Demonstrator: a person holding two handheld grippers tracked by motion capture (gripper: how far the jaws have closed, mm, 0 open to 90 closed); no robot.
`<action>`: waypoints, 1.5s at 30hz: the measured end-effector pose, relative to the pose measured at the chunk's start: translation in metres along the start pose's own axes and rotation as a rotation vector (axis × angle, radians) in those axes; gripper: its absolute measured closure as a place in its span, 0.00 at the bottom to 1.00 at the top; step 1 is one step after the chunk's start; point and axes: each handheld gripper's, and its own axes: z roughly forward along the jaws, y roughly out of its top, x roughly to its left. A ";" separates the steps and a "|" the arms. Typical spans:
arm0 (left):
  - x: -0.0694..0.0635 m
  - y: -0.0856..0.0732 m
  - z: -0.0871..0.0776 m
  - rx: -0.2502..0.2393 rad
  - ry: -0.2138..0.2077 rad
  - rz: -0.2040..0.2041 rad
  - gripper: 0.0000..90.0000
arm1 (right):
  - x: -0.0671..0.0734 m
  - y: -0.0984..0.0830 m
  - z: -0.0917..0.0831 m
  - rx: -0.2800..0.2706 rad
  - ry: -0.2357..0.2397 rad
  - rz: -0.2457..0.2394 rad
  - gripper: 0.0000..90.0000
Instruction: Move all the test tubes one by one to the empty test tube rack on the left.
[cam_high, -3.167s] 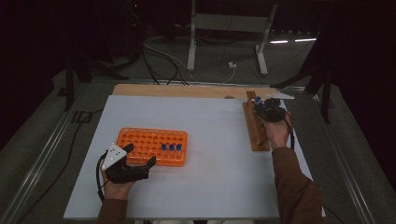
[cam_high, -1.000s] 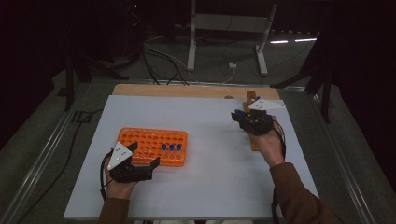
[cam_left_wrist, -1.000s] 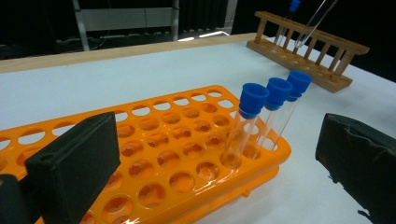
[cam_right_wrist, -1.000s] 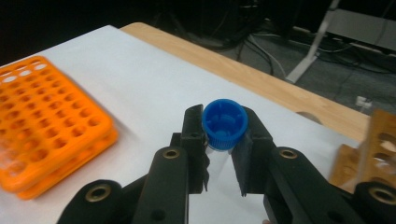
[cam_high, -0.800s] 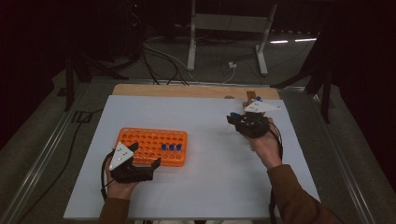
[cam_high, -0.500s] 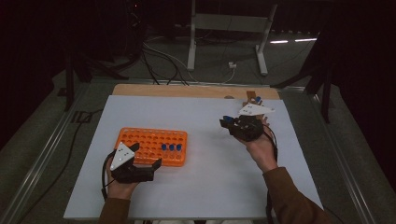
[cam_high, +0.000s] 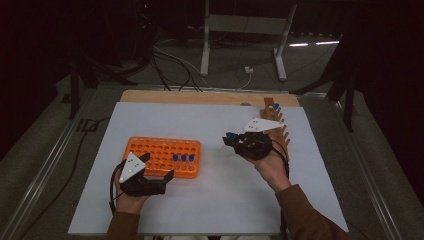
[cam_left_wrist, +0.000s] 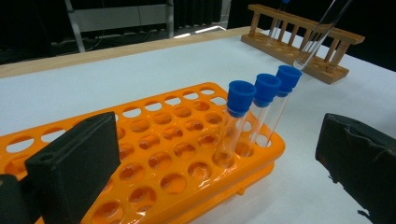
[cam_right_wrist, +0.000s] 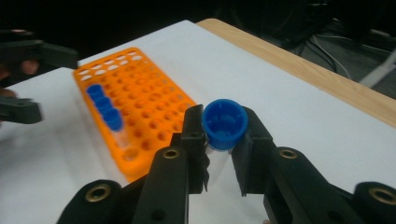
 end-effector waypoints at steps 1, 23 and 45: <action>-0.001 0.000 0.000 0.000 0.001 0.003 0.01 | 0.003 0.001 0.000 0.000 0.008 -0.002 0.85; -0.024 0.013 0.007 -0.007 -0.031 0.055 0.02 | 0.044 0.011 0.005 0.020 0.141 -0.061 0.85; -0.058 0.032 0.005 -0.054 -0.082 0.121 0.15 | 0.084 0.027 0.027 0.015 0.252 -0.090 0.85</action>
